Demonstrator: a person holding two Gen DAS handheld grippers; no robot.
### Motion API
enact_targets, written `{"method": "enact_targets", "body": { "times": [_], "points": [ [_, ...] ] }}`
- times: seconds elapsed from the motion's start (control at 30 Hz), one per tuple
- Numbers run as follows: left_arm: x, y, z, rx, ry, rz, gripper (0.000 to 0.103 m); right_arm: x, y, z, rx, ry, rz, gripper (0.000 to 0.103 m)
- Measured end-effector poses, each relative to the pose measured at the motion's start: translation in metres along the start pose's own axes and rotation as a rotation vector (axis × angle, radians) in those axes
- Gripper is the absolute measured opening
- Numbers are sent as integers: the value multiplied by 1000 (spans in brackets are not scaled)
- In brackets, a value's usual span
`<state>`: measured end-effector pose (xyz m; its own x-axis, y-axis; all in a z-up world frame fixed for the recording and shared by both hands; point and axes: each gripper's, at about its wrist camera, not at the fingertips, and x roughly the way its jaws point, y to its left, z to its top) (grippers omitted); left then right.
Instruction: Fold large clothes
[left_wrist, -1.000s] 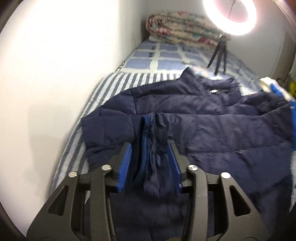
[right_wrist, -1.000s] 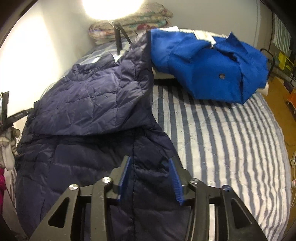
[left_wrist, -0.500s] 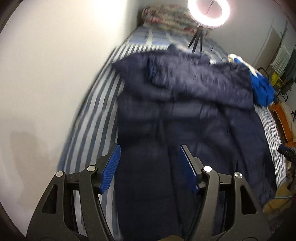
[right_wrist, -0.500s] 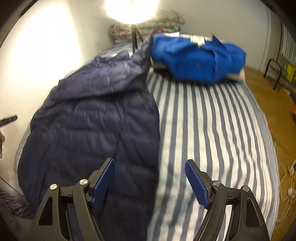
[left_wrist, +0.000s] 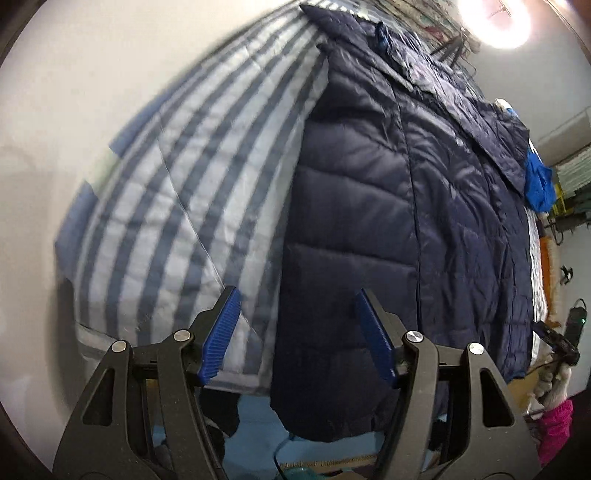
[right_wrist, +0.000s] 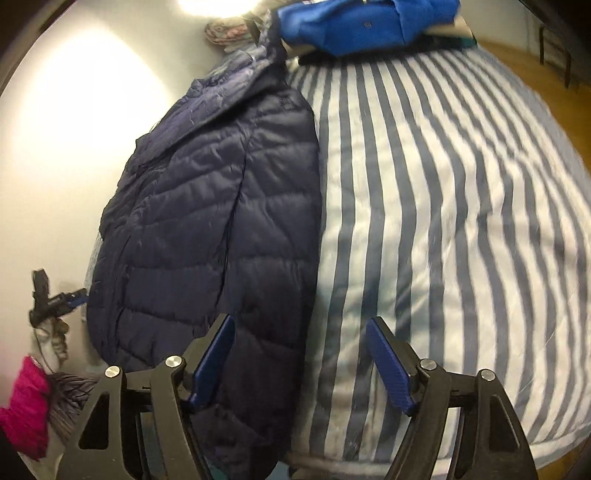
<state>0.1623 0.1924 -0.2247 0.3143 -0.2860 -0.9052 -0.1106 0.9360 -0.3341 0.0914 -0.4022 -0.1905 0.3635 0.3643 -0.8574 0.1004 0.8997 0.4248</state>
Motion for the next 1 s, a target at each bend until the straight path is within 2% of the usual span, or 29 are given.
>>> {"method": "enact_targets", "body": {
  "times": [0.1, 0.17, 0.27, 0.3, 0.33, 0.37, 0.43, 0.47, 0.53, 0.8, 1.0],
  "points": [
    [0, -3, -5, 30, 5, -17, 64, 5, 5, -9, -15, 34, 23, 73],
    [2, -6, -9, 37, 23, -48, 54, 7, 8, -13, -28, 49, 43, 73],
    [2, -8, -13, 55, 29, -54, 40, 10, 15, -18, -38, 73, 91, 72],
    [3, -9, -16, 57, 43, -72, 25, 12, 17, -19, -38, 84, 106, 67],
    [3, -10, -17, 52, 51, -86, 16, 14, 20, -20, -40, 94, 118, 58],
    [3, -11, -20, 51, 49, -93, 14, 16, 22, -22, -41, 110, 135, 53],
    [-1, -16, -24, 66, 34, -94, 7, 21, 27, -25, -46, 137, 171, 32],
    [-5, -19, -24, 74, 21, -97, 6, 21, 30, -25, -53, 139, 172, 28],
    [-14, -24, -25, 86, -6, -109, 4, 20, 38, -23, -68, 129, 168, 11],
    [-56, -39, -2, 84, -124, -180, 3, -22, 65, 0, -76, -48, 249, 6],
    [-80, -57, 39, 118, -202, -188, 3, -42, 90, 45, -70, -180, 268, 5]
  ]
}}
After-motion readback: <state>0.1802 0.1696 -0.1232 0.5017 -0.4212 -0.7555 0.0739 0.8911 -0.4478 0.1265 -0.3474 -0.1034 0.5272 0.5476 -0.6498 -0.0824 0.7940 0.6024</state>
